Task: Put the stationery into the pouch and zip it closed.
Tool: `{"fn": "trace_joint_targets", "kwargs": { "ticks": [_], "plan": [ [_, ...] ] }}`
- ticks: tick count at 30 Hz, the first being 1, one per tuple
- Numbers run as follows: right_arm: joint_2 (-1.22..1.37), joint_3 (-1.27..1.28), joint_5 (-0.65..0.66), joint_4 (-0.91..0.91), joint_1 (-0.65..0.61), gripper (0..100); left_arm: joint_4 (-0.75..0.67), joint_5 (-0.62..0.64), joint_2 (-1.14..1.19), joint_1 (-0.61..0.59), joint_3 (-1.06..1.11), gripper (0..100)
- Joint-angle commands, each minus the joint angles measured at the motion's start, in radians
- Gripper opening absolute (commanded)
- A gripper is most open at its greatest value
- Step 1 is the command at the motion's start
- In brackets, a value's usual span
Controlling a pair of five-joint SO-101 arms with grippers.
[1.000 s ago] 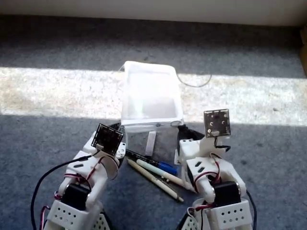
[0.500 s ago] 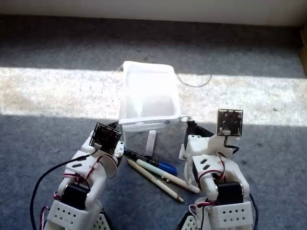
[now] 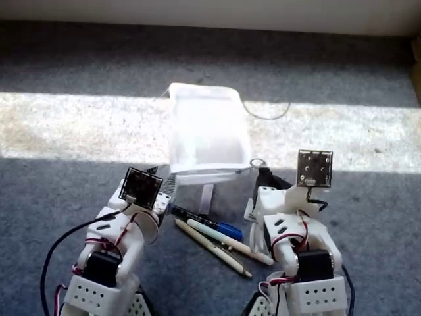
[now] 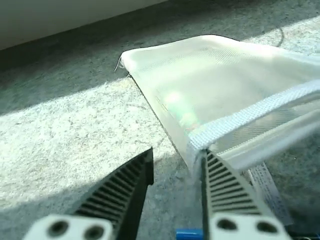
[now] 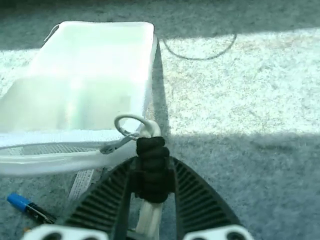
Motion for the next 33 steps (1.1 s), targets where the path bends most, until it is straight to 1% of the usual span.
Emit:
{"fn": "trace_joint_targets", "kwargs": {
  "ticks": [1, 5, 10, 16, 24, 29, 33],
  "plan": [
    [-0.021, -0.116, -0.003, 0.03, -0.036, 0.5, -0.014, 0.049, -0.012, -0.021, -0.001, 20],
    [-0.021, -0.156, -0.003, 0.065, -0.048, 0.5, -0.014, 0.049, -0.012, -0.021, 0.001, 20],
    [-0.021, -0.209, -0.002, 0.125, -0.145, 0.5, -0.04, 0.049, -0.005, -0.019, 0.012, 20],
    [-0.021, -0.341, -0.002, 0.229, -0.259, 0.5, -0.041, 0.049, -0.012, -0.019, 0.021, 20],
    [-0.021, -0.383, -0.002, 0.245, -0.262, 0.5, -0.041, 0.049, -0.012, -0.022, 0.018, 19],
    [-0.021, -0.383, -0.002, 0.243, -0.26, 0.5, -0.043, 0.046, -0.013, -0.028, 0.004, 10],
    [-0.021, -0.381, -0.002, 0.24, -0.26, 0.5, -0.043, -0.037, -0.013, -0.028, -0.001, 3]
  ]
}}
